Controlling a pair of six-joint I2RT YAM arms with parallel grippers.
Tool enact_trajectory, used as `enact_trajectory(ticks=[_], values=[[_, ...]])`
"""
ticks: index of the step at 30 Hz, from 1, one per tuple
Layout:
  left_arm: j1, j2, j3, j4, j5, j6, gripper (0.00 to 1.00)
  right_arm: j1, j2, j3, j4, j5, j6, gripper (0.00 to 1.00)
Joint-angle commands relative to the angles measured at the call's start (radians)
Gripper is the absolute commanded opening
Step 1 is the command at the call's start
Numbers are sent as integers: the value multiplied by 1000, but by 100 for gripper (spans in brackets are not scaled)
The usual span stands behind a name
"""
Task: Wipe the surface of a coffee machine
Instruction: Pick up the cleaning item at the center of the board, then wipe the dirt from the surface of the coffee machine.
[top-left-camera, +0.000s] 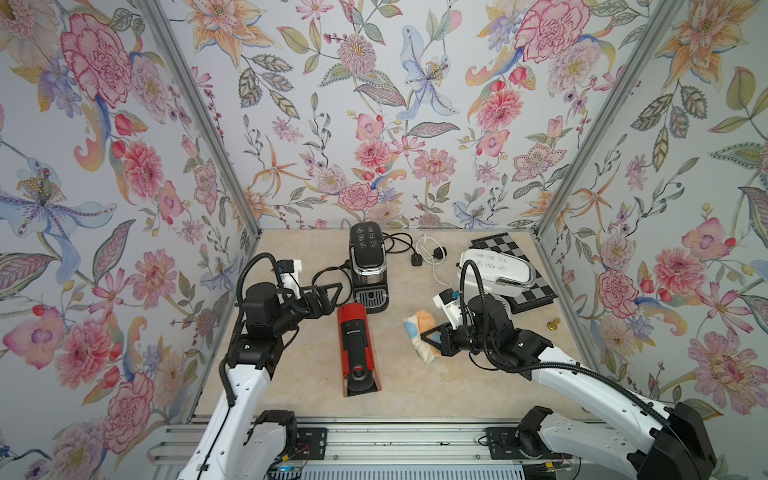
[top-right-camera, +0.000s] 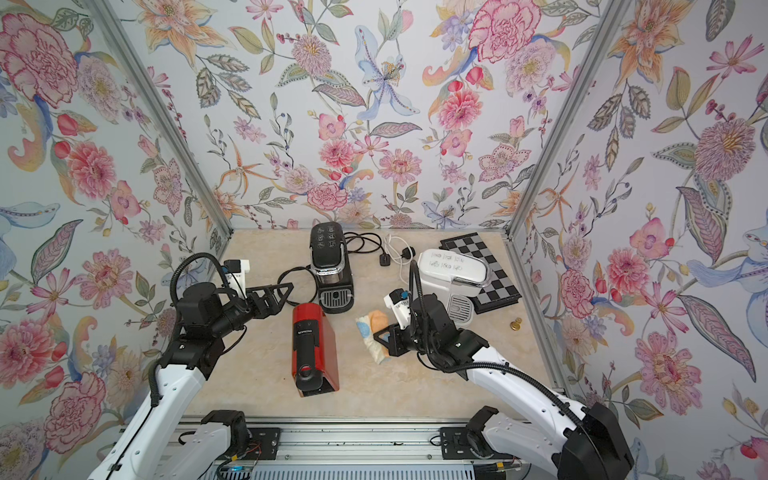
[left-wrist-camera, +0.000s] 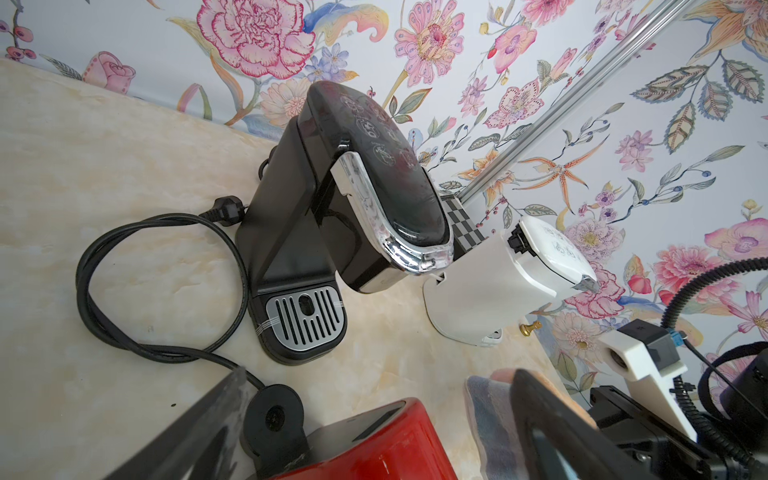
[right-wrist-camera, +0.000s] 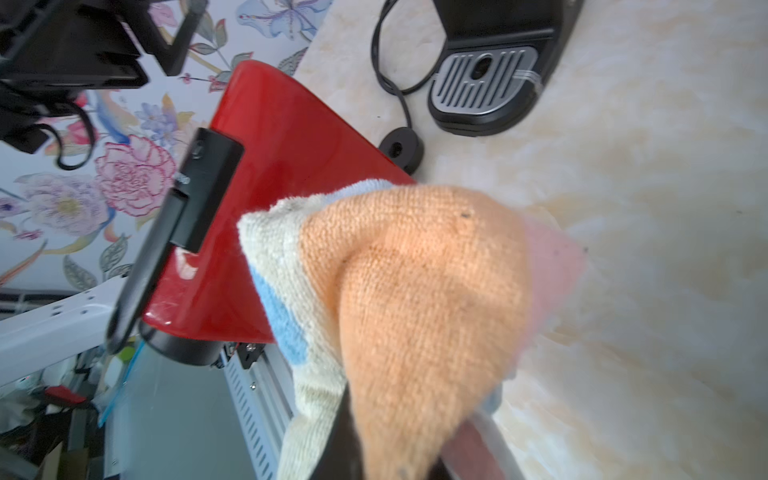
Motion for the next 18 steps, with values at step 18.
enact_trajectory(ticks=[18], values=[[-191, -85, -111, 13, -285, -61, 99, 202, 352, 51, 643, -131, 168, 0]])
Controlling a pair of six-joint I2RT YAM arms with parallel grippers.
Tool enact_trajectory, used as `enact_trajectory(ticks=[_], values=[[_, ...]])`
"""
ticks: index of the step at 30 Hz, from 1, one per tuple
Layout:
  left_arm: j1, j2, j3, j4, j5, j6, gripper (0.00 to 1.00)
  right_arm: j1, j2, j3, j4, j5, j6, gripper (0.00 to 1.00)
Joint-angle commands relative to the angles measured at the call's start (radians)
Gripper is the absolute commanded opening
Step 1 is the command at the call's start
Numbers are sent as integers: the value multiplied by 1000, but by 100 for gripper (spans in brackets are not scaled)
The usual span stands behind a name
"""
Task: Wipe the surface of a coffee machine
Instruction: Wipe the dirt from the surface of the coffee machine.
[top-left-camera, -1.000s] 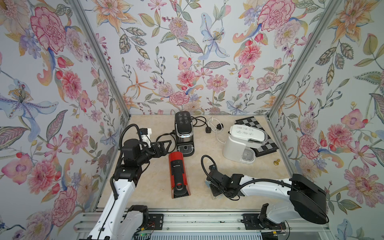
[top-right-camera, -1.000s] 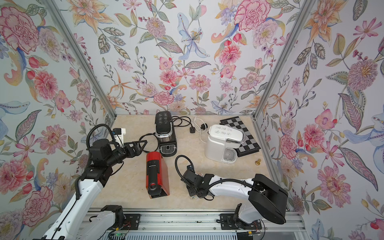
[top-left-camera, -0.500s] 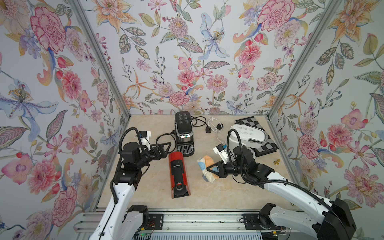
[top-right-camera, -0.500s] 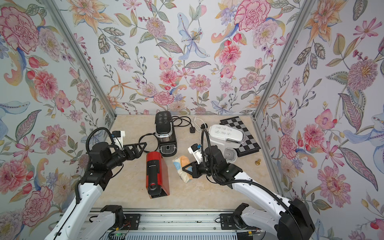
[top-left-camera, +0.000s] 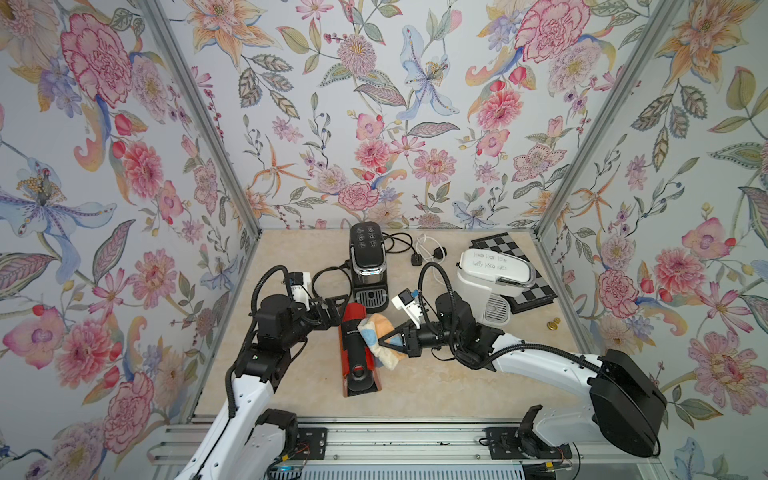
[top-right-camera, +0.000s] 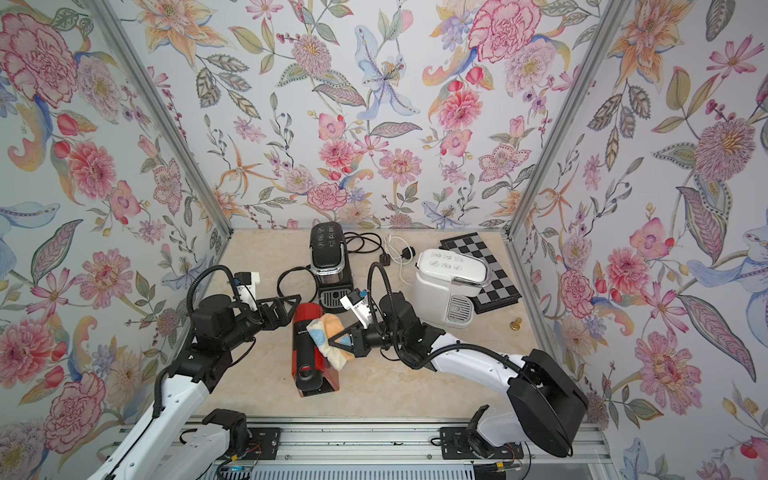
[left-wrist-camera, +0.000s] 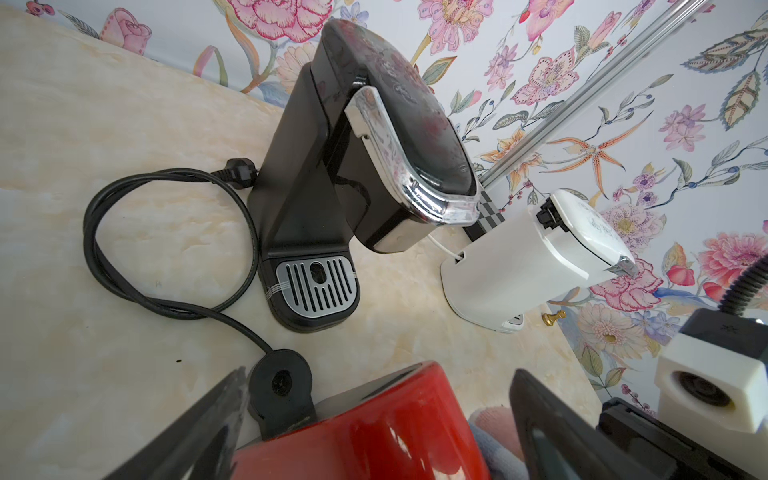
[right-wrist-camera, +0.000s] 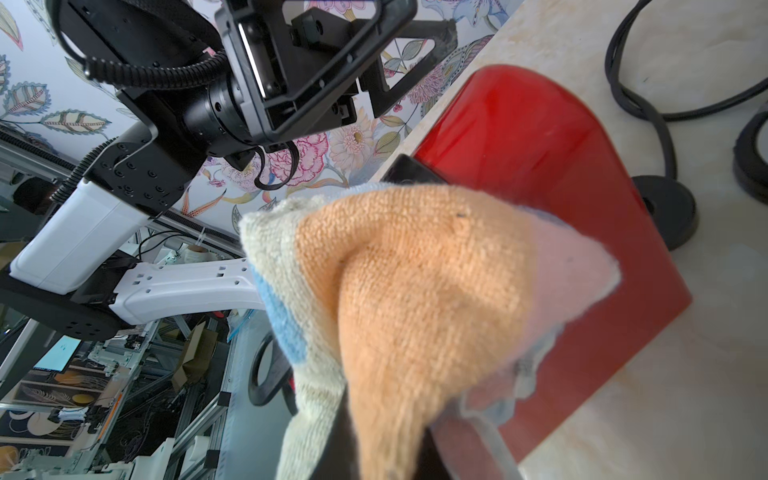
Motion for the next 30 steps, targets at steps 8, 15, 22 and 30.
enact_trajectory(ticks=[8, 15, 22, 30], values=[[-150, 4, -34, 74, -176, -75, 99, 27, 195, -103, 239, 61, 98, 0], [-187, 5, -37, 83, -218, -92, 99, 27, 277, -126, 334, 61, 129, 0], [-202, 24, -38, 99, -212, -101, 99, 39, 231, -152, 363, 45, 151, 0], [-246, 68, -40, 117, -238, -107, 99, 108, -55, -175, 140, 124, 93, 0]])
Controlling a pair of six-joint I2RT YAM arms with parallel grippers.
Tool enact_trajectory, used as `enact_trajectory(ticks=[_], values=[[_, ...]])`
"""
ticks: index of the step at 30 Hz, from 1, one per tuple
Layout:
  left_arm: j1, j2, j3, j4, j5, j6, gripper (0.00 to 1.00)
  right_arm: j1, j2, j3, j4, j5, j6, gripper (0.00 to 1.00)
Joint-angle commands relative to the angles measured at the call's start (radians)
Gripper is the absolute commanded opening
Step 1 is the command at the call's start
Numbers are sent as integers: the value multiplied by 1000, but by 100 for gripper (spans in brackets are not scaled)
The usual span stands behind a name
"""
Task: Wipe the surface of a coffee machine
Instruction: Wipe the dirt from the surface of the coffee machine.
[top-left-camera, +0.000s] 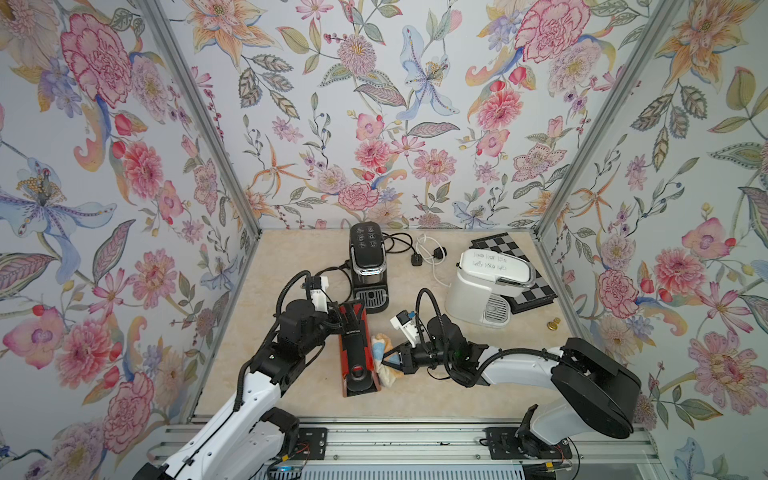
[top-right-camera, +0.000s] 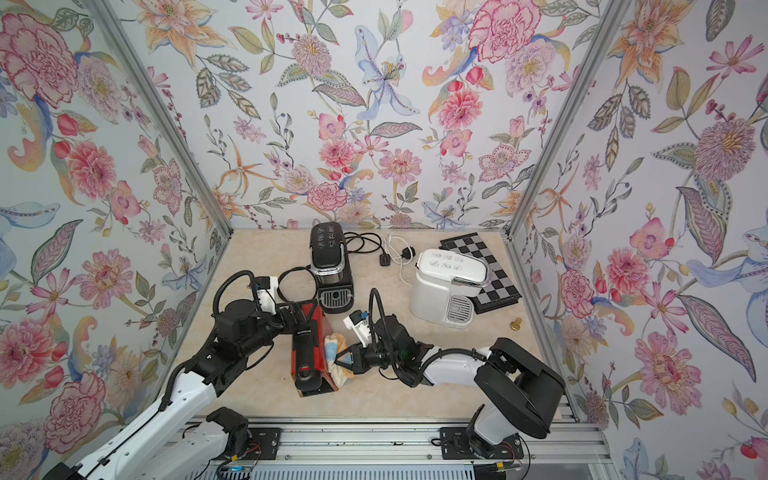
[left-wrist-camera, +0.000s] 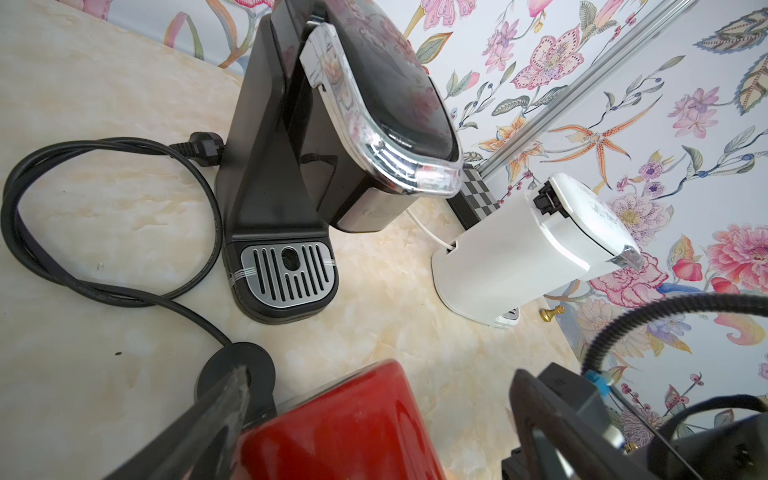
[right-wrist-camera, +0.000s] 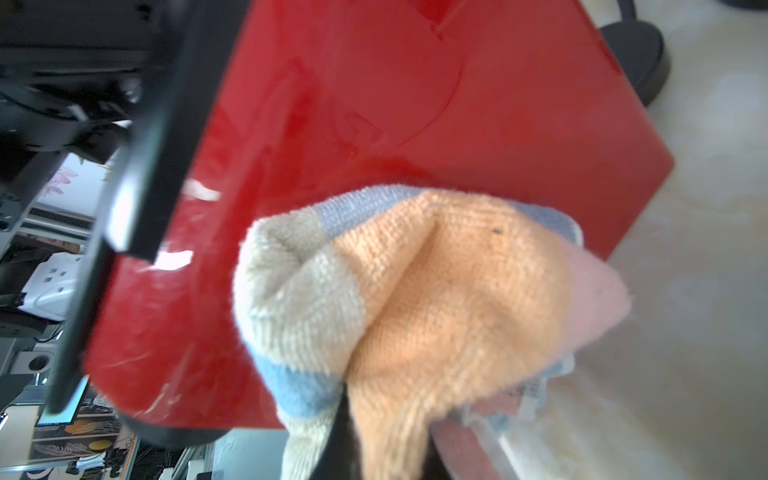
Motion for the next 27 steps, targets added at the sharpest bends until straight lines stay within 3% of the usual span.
enact_trajectory(ticks=[1, 6, 14, 19, 23, 27], values=[[-19, 19, -15, 26, -32, -18, 99, 45, -114, 3, -65, 17, -32, 0], [-36, 34, -24, 40, -57, -39, 99, 57, -142, -4, -112, 42, -44, 0], [-40, 39, -39, 76, -48, -76, 99, 57, 126, -37, 132, -3, 53, 0], [-41, 41, -48, 82, -45, -79, 99, 48, 211, -33, 142, 39, 72, 0], [-41, 33, -67, 107, -39, -97, 99, -5, 284, -28, 188, 52, 110, 0], [-42, 29, -84, 138, -28, -107, 99, -66, 395, 23, 329, -18, 151, 0]])
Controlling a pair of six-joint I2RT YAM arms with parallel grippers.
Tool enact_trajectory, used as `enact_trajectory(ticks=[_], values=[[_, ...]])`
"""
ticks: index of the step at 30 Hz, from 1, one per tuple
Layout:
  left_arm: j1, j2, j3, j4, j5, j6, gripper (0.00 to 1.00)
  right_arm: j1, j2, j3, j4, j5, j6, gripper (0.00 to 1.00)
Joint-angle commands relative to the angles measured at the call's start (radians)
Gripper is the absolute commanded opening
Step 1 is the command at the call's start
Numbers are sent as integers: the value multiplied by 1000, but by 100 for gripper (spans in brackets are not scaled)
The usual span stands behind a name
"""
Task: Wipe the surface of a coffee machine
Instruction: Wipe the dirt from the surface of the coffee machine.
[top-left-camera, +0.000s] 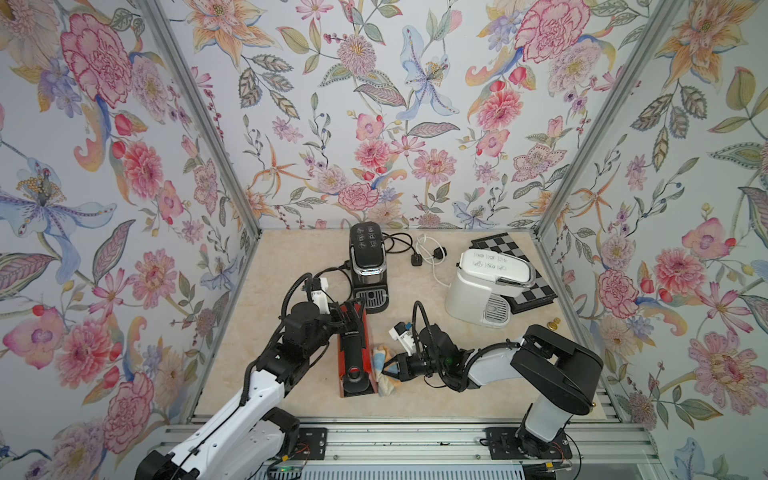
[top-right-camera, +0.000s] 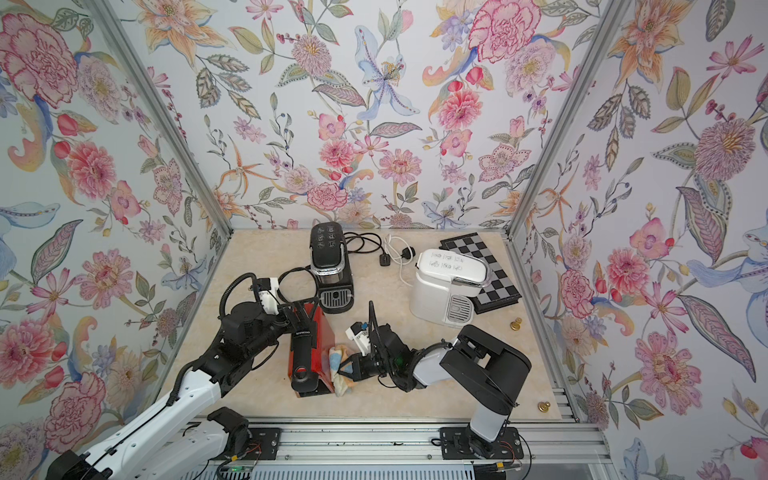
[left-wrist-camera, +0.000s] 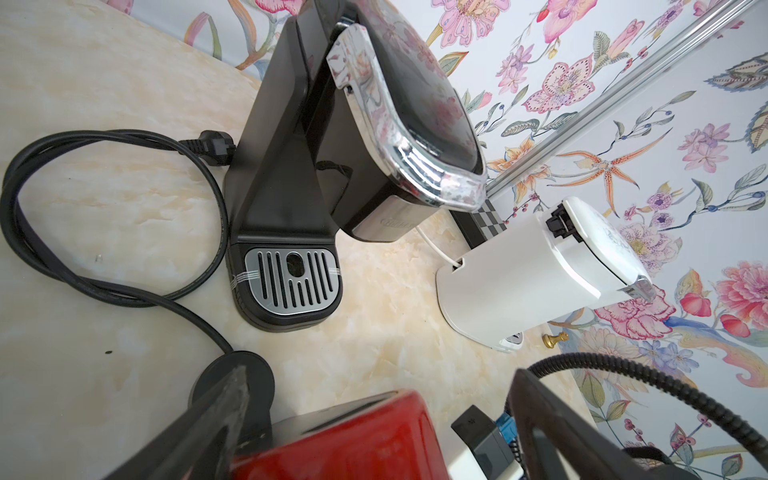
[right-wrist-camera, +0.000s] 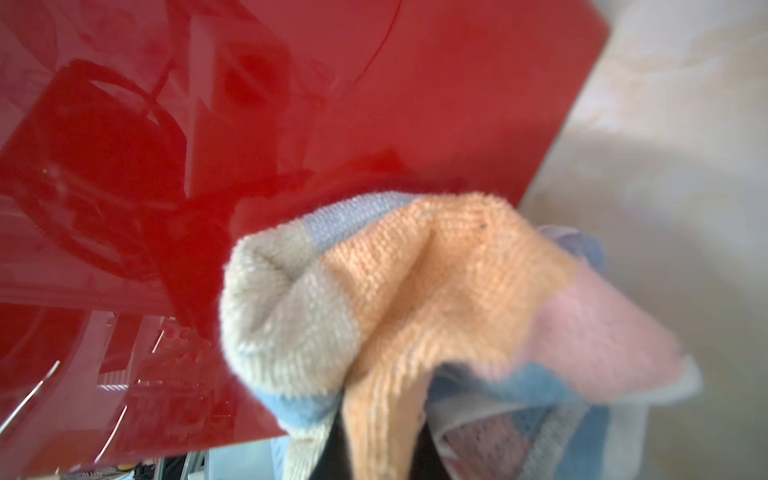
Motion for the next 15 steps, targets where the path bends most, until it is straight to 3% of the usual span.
enact_trajectory(ticks=[1, 10, 15], values=[[-18, 5, -28, 22, 43, -24, 99, -35, 90, 70, 135, -26, 55, 0], [-17, 5, -25, 7, 43, -15, 99, -77, 208, 280, 129, -86, 35, 0], [-18, 7, -27, 12, 44, -18, 99, -88, 193, 367, 37, -104, -29, 0]])
